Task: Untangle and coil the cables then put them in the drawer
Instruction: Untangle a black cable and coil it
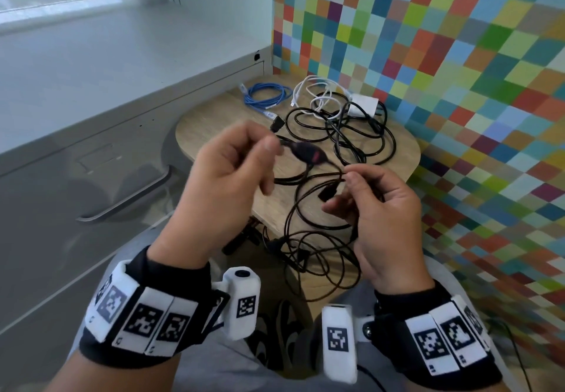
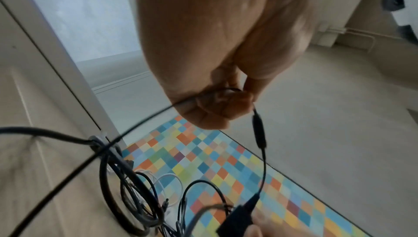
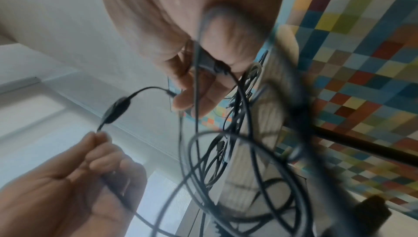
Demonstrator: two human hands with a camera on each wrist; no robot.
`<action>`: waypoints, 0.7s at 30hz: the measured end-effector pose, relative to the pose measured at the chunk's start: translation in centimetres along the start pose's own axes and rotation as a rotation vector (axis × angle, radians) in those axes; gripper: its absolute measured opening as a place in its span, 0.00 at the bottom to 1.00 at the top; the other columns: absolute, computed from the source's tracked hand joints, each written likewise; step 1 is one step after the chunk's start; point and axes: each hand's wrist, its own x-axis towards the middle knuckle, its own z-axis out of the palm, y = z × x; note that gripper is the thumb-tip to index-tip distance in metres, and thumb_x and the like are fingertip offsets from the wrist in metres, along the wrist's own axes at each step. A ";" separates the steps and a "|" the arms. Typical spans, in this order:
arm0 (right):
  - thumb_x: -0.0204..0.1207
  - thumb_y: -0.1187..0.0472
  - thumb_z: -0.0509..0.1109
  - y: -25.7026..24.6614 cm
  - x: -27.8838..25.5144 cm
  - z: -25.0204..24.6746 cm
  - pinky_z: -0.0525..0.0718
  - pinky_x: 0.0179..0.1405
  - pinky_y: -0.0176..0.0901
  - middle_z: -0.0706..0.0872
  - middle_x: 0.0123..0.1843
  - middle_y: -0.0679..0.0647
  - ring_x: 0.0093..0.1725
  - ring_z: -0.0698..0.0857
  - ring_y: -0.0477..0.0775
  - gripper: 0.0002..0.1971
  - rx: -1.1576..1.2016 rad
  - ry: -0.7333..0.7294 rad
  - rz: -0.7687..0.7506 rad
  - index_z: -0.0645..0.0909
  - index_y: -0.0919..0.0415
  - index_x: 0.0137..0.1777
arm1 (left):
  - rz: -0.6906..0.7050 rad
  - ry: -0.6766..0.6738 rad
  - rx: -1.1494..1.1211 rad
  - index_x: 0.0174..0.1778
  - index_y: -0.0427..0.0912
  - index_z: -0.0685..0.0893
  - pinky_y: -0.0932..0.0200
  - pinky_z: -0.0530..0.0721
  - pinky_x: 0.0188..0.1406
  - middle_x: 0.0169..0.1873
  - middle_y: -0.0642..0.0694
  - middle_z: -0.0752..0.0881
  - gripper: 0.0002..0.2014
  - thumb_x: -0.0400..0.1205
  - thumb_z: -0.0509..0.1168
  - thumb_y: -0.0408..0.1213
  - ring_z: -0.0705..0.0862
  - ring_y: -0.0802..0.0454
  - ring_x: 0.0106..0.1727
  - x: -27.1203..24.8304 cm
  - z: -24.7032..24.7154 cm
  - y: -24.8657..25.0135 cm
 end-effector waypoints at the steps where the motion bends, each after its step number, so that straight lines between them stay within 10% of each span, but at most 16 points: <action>1: 0.88 0.69 0.67 -0.1 0.1 -0.1 0.92 0.39 0.50 0.87 0.37 0.56 0.33 0.90 0.58 0.09 0.027 0.008 0.016 0.89 0.59 0.52 | -0.007 0.065 -0.039 0.44 0.45 0.83 0.56 0.81 0.35 0.29 0.48 0.81 0.09 0.89 0.62 0.36 0.80 0.49 0.30 0.2 -0.2 -0.2; 13: 0.91 0.72 0.60 -0.1 0.0 -0.2 0.91 0.52 0.57 0.90 0.51 0.66 0.56 0.91 0.64 0.16 0.055 -0.070 -0.127 0.89 0.56 0.57 | -0.178 0.209 0.205 0.57 0.52 0.89 0.53 0.88 0.44 0.46 0.49 0.91 0.11 0.86 0.70 0.31 0.90 0.48 0.46 0.6 -1.4 -1.8; 18: 0.87 0.68 0.62 -0.4 -0.5 0.1 0.89 0.59 0.68 0.90 0.60 0.67 0.64 0.90 0.67 0.16 0.096 -0.174 -0.173 0.88 0.54 0.64 | -0.092 -0.032 0.313 0.58 0.60 0.89 0.46 0.86 0.65 0.54 0.57 0.89 0.09 0.83 0.72 0.44 0.87 0.57 0.60 0.0 -0.5 -1.0; 21: 0.87 0.68 0.63 -0.8 -1.0 0.4 0.88 0.62 0.71 0.91 0.61 0.65 0.66 0.89 0.69 0.16 0.157 -0.249 -0.176 0.87 0.54 0.68 | -0.141 -0.302 0.310 0.55 0.54 0.91 0.41 0.89 0.52 0.43 0.51 0.92 0.05 0.86 0.71 0.45 0.90 0.49 0.43 -0.4 0.3 -0.2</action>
